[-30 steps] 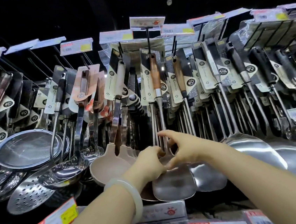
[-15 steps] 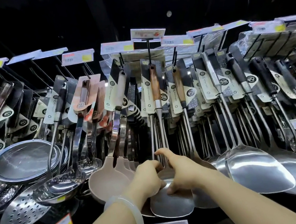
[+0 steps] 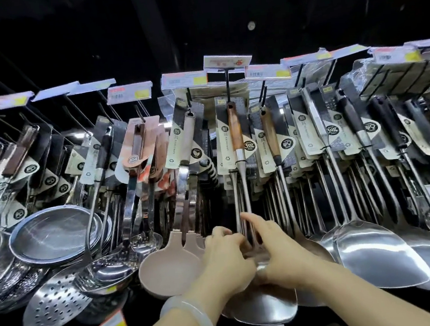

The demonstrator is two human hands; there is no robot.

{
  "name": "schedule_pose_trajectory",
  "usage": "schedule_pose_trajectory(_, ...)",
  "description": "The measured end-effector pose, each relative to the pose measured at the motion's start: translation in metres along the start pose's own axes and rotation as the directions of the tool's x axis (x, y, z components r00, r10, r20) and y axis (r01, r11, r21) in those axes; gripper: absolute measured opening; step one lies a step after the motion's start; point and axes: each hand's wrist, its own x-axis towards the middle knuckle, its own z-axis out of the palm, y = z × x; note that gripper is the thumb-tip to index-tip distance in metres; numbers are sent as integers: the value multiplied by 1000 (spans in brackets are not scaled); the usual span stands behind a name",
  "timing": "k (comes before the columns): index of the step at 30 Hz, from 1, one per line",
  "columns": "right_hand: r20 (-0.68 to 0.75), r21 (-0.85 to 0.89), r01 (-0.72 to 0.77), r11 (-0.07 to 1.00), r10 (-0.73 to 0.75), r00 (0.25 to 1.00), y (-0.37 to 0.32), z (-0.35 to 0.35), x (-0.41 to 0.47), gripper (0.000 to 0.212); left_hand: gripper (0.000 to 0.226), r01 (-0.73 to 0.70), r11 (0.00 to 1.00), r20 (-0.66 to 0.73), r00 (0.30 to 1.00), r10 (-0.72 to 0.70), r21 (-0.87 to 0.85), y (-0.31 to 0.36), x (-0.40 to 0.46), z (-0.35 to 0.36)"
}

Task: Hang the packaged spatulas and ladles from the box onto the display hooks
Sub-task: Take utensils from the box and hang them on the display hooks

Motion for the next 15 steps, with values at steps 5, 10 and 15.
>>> schedule_pose_trajectory(5, 37, 116, -17, 993, 13, 999, -9, 6, -3, 121, 10, 34, 996, 111, 993, -25, -77, 8, -6, -10)
schedule_pose_trajectory(10, 43, 71, -76, 995, 73, 996, -21, -5, -15, 126, 41, -23, 992, 169, 985, 45, -124, 12, -14, -25)
schedule_pose_trajectory(15, 66, -171, -92, 981, 105, 992, -37, -26, -33, 106, 37, -155, 987, 141, 979, 149, 33, 9, -24, -40)
